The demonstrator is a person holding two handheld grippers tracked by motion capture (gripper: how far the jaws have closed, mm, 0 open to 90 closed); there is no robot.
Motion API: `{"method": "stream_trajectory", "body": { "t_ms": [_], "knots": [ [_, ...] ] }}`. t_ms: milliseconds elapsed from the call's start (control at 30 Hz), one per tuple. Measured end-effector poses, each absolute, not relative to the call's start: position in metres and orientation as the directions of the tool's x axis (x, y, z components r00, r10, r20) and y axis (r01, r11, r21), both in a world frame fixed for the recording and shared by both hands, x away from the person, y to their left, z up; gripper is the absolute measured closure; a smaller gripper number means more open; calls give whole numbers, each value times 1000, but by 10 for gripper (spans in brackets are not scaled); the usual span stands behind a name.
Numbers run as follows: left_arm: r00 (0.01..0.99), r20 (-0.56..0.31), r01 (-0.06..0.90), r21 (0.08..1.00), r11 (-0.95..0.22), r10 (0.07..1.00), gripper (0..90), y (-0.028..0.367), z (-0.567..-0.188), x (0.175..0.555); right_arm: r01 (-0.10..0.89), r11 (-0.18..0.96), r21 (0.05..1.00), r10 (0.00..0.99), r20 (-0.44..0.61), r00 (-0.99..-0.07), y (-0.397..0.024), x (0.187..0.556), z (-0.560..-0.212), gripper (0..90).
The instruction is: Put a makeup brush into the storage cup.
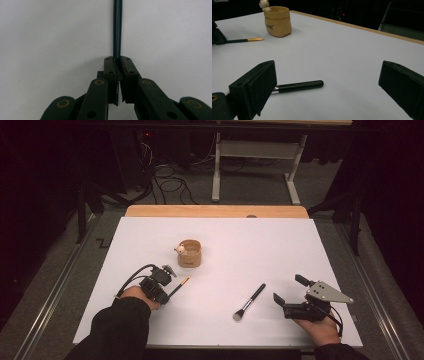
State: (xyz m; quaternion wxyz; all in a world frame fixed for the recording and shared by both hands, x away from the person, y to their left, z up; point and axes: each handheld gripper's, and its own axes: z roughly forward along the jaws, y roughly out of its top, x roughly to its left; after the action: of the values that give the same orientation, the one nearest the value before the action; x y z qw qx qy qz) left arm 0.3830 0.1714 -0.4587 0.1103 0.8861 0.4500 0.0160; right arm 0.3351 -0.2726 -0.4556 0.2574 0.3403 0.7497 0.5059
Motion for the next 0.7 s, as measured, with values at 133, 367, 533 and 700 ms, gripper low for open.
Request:
{"method": "stream_trajectory", "body": {
  "t_ms": [133, 367, 533, 700],
  "knots": [
    [593, -77, 791, 239, -563, 801, 845, 174, -460, 380, 244, 255, 936, 767, -42, -640, -272, 335, -456, 23],
    [597, -72, 786, 251, -565, 799, 847, 175, -459, 378, 239, 257, 936, 769, -48, -638, -273, 335, -455, 23],
    [596, -75, 785, 262, -561, 799, 847, 176, -459, 378, 241, 255, 937, 771, -47, -635, -275, 336, -455, 24],
    [609, -101, 776, 285, -563, 787, 847, 175, -457, 373, 243, 251, 937, 773, -43, -633, -275, 335, -455, 24]
  ]
}}
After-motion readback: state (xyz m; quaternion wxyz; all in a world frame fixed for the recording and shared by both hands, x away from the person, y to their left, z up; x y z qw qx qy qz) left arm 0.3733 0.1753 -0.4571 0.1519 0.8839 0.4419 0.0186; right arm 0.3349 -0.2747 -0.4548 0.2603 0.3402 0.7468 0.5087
